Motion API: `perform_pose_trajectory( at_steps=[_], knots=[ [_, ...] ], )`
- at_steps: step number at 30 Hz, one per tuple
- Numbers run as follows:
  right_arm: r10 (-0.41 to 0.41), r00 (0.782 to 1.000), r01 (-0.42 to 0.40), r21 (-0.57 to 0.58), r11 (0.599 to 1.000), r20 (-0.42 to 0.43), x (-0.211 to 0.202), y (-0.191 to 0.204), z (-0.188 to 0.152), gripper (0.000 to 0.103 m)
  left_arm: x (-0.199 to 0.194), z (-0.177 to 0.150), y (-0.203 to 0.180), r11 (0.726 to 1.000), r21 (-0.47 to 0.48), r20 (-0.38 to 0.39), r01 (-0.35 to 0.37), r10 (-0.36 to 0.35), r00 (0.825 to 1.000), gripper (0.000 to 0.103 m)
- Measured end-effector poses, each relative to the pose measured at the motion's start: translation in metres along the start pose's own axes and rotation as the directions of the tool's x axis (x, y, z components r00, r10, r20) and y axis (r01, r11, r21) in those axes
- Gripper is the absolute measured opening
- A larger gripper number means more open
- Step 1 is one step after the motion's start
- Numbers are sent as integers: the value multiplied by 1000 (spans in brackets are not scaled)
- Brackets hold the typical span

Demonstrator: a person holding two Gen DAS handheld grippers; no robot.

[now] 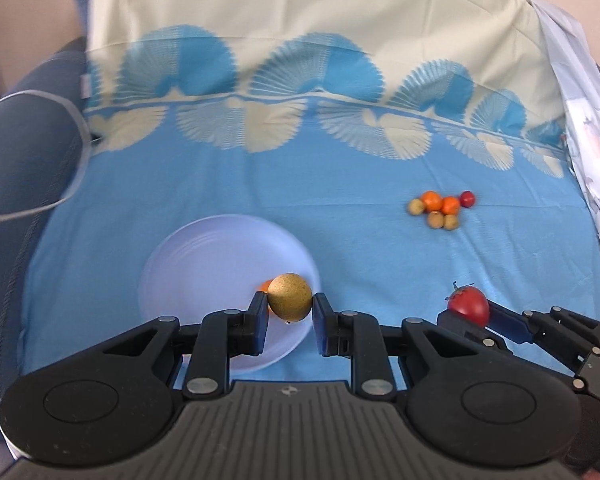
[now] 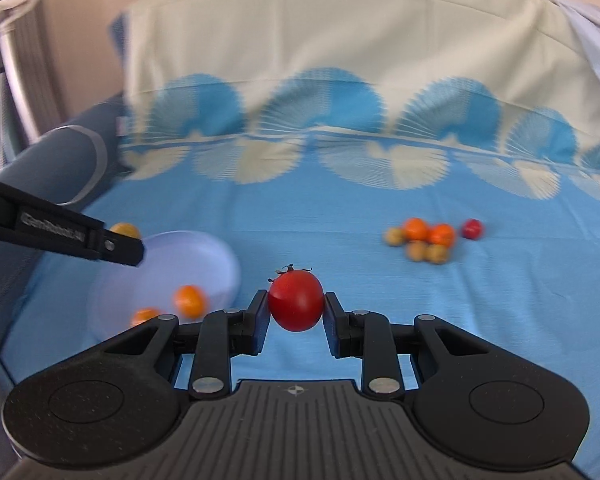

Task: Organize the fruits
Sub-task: 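Carry the yellow fruit and the red tomato over the plate with both tools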

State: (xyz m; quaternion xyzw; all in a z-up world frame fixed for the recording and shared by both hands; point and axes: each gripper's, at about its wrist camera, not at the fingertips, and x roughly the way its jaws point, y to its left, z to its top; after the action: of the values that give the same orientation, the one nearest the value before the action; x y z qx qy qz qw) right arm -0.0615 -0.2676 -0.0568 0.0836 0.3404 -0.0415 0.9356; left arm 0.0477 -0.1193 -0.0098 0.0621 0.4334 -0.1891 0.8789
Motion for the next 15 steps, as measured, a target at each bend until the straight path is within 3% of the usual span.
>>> perform_pose_trajectory(
  at_steps=[7, 15],
  knots=[
    [75, 997, -73, -87, 994, 10, -35, 60, -8, 30, -48, -28, 49, 996, -90, 36, -25, 28, 999, 26],
    [115, 993, -113, -151, 982, 3, -70, 99, -21, 30, -83, -54, 89, 986, -163, 56, -35, 45, 997, 26]
  ],
)
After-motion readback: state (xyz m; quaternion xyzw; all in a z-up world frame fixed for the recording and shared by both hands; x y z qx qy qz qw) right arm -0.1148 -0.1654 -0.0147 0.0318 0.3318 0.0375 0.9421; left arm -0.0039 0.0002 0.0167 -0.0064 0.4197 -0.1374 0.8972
